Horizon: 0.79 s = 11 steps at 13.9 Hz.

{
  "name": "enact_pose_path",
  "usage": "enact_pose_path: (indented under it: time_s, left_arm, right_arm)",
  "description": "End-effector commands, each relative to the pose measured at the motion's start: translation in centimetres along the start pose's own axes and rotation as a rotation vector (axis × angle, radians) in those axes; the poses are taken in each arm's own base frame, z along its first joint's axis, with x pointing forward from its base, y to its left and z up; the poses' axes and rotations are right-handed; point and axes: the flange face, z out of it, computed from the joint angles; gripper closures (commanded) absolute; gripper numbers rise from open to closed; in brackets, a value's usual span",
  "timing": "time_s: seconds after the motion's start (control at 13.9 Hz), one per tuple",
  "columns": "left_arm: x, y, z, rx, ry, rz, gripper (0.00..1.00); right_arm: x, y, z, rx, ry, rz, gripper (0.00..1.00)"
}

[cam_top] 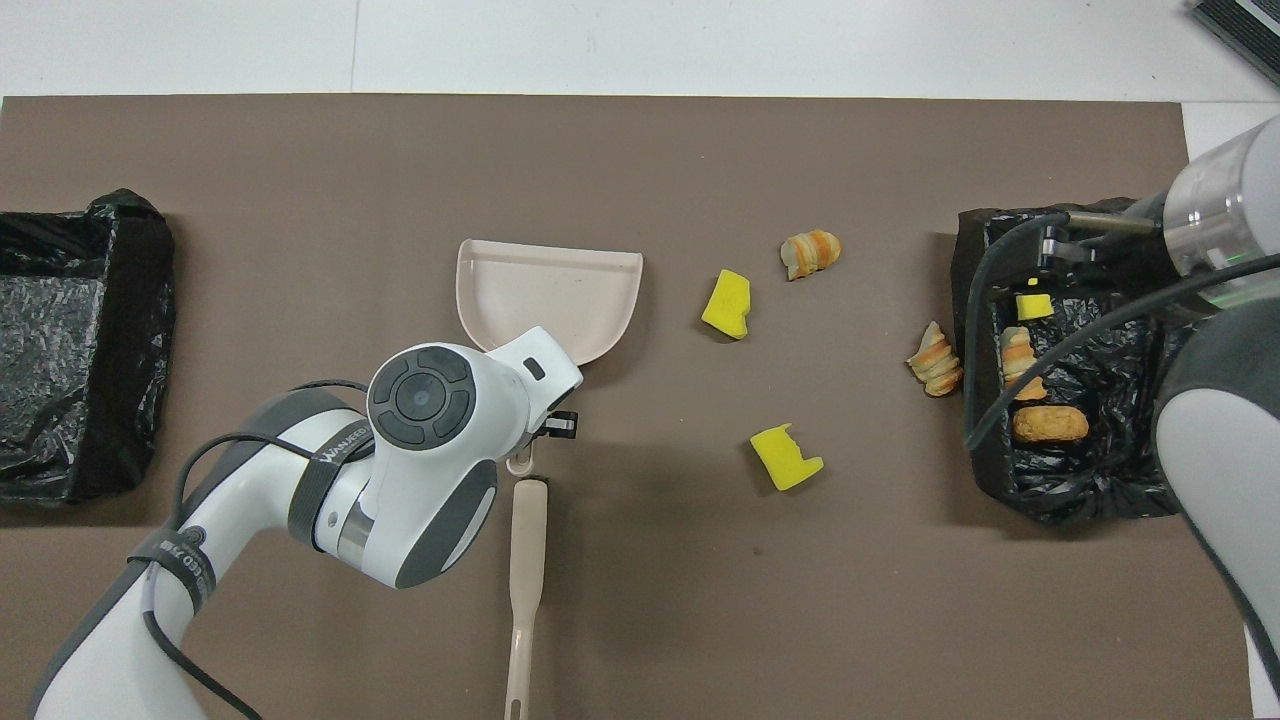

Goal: Sweep and dump trash in bin

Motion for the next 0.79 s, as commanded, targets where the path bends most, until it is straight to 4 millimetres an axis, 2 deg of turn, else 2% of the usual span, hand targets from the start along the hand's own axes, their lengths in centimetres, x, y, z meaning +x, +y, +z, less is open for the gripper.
enact_pose_path:
  time_s: [0.0, 0.14, 0.22, 0.5, 0.72]
  left_arm:
    - [1.1, -0.9, -0.9, 0.007, -0.002, -0.014, 1.0]
    - [3.7, -2.6, -2.8, 0.007, -0.008, -0.014, 1.0]
    - [4.9, -3.8, -3.7, 0.011, -0.025, 0.018, 1.0]
    - [7.3, -9.6, -5.7, 0.009, -0.018, 0.138, 1.0]
    - [8.7, -14.3, -6.2, 0.016, -0.026, 0.253, 1.0]
  right_arm:
    - [1.0, 1.0, -0.4, 0.035, -0.015, -0.021, 0.0]
    - [0.8, 2.3, 0.1, 0.048, -0.03, -0.024, 0.0]
    - [-0.1, 2.7, 0.4, 0.041, -0.039, -0.049, 0.0]
    - [-0.6, 4.3, 1.5, 0.041, -0.039, -0.066, 0.0]
    - [-2.1, 4.1, 2.2, 0.035, -0.027, -0.07, 0.0]
